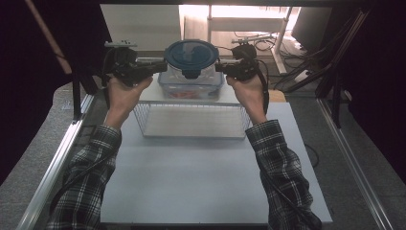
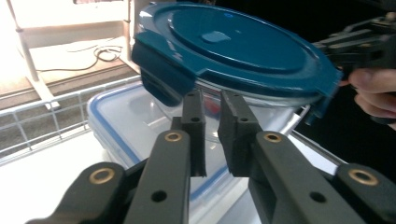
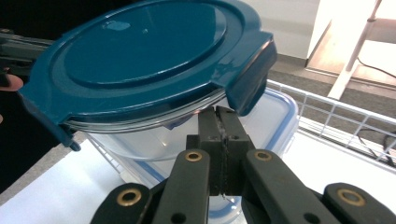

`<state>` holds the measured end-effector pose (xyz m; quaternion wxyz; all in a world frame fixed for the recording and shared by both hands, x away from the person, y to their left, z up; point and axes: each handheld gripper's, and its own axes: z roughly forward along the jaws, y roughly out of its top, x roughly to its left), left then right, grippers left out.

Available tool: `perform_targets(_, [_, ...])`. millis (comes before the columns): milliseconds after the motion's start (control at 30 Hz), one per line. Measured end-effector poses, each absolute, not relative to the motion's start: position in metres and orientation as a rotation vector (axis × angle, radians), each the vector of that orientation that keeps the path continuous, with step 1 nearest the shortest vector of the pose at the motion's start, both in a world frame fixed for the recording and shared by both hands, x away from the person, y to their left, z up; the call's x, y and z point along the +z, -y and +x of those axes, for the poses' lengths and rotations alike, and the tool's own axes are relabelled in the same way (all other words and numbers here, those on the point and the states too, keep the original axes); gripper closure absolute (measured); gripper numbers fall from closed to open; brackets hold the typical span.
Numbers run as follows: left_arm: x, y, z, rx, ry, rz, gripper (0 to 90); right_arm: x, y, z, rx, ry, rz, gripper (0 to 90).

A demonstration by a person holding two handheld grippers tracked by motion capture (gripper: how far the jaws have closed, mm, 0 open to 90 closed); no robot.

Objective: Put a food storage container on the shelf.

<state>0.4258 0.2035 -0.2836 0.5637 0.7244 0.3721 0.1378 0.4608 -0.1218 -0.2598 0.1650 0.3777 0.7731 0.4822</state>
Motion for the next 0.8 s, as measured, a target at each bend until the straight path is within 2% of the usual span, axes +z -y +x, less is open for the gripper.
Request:
perform_targets(167, [-0.297,-0.211,0.413,0.301,-0.856,1.712,70.0,-0.268,0.124,0.45,1.417,-2.224,1.012,87.7])
perform_targets(533, [-0.327,-0.204,0.385,0.241,-0.828,1.784,38.4,-0.291,0.133,0.417,1.484,-2.261,0.918,45.7])
perform_targets(567, [-0.329,-0.202,0.384,0.237,-0.827,1.784,38.4,-0.291,0.133,0.417,1.484,-2.261,0.918,45.7])
perform_targets(600, [-0.333,-0.2,0.381,0.235,-0.826,1.791,34.0,-0.297,0.134,0.412,1.476,-2.265,0.911,41.7])
perform_targets(633, [-0.335,-0.199,0.379,0.234,-0.825,1.793,34.0,-0.297,0.134,0.412,1.476,-2.265,0.911,41.7])
perform_targets(800, [-0.348,-0.193,0.37,0.216,-0.817,1.806,26.9,-0.31,0.136,0.403,1.473,-2.283,0.898,29.7])
